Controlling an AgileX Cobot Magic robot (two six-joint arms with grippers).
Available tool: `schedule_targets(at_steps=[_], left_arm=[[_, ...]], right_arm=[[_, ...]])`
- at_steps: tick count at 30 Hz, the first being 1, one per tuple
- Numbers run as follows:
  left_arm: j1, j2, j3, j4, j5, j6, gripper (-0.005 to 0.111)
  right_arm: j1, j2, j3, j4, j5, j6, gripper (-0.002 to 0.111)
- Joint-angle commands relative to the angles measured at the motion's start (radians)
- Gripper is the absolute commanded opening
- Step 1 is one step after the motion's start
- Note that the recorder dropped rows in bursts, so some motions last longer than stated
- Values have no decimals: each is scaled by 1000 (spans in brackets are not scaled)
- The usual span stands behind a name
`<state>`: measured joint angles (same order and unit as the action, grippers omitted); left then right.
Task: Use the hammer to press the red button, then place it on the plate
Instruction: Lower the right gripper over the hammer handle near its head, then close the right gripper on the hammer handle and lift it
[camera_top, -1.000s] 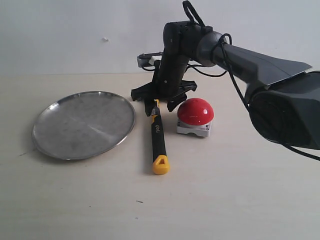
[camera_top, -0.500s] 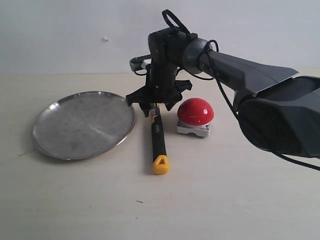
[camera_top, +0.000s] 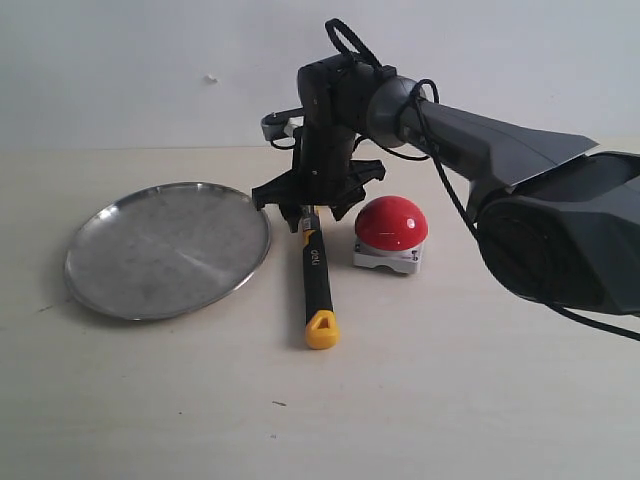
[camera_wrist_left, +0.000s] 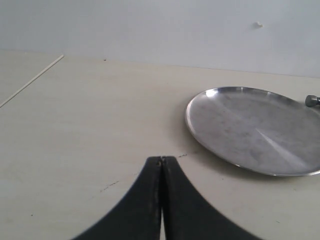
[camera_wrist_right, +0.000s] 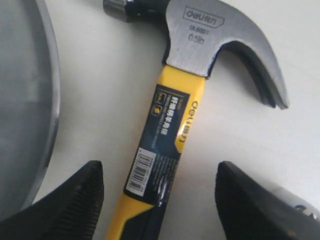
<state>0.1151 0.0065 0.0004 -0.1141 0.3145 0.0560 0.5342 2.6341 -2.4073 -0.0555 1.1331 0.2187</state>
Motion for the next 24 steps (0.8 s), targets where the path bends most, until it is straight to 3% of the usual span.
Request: schedule_targets(at_steps=[1,17,20,24], left_arm=[[1,-7,0,-6,-2,1,0],[1,-7,0,-6,-2,1,0],[1,-7,0,-6,-2,1,0],[1,-7,0,-6,-2,1,0]], right_arm=[[-1,-2,-7,-5,-7,1,62],[-1,42,-7,-1,46,15,62],[-1,44,-7,-2,37,19,54],[-1,44,-7,-2,26,19,35]])
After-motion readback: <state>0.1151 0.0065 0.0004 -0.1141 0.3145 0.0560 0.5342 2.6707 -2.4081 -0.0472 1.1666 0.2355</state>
